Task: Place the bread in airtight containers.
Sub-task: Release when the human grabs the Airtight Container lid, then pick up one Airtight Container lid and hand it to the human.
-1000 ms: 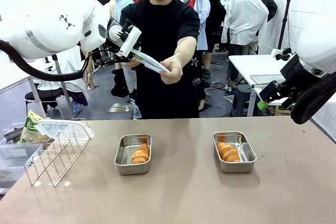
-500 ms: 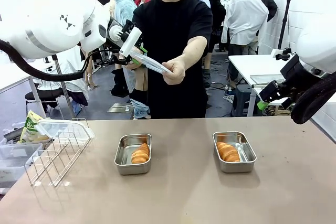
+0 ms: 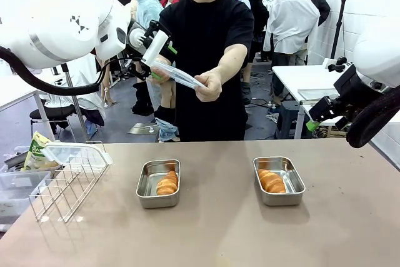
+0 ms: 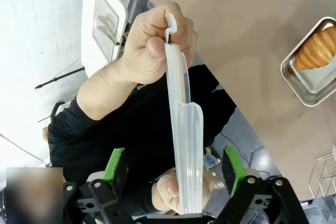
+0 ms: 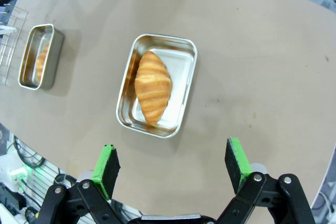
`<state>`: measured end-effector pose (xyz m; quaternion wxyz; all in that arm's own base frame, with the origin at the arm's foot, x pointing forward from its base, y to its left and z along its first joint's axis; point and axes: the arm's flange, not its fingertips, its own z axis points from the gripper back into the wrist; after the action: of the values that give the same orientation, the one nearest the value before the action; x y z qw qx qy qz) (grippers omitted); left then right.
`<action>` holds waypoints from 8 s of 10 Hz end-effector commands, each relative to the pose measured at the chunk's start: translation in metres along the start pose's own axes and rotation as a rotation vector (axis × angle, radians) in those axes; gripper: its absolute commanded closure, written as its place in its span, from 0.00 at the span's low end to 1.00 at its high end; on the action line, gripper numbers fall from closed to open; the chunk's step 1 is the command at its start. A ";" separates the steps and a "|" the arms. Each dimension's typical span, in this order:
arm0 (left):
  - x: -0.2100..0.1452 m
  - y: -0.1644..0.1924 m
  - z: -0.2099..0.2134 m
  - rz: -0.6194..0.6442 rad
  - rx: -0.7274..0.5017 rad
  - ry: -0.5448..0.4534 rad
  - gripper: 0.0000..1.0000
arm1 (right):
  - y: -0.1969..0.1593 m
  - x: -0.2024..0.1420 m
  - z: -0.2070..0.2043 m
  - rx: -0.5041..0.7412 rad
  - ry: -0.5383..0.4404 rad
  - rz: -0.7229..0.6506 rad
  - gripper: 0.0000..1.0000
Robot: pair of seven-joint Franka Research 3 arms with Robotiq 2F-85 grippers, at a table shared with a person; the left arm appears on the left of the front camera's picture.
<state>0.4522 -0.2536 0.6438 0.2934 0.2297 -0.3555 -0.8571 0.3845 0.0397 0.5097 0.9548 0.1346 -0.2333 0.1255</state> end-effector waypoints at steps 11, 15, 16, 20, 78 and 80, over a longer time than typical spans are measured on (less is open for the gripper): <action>0.001 0.004 0.002 -0.018 0.002 -0.004 0.00 | 0.000 0.001 0.000 0.000 0.001 -0.001 0.00; 0.001 0.004 0.002 -0.018 0.002 -0.004 0.00 | 0.000 0.001 0.000 0.000 0.001 -0.001 0.00; 0.001 0.004 0.002 -0.018 0.002 -0.004 0.00 | 0.000 0.001 0.000 0.000 0.001 -0.001 0.00; 0.001 0.004 0.002 -0.018 0.002 -0.004 0.00 | 0.000 0.001 0.000 0.000 0.001 -0.001 0.00; -0.198 -0.254 -0.003 0.415 -0.604 0.062 0.00 | 0.000 0.001 0.000 0.000 0.001 -0.001 0.00; -0.198 -0.260 -0.016 0.440 -0.684 0.025 0.00 | 0.000 0.001 0.000 0.000 0.001 -0.001 0.00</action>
<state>0.5072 0.0183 0.4747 0.5221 0.0706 -0.0994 -0.8441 0.3846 0.0390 0.5098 0.9549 0.1348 -0.2335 0.1247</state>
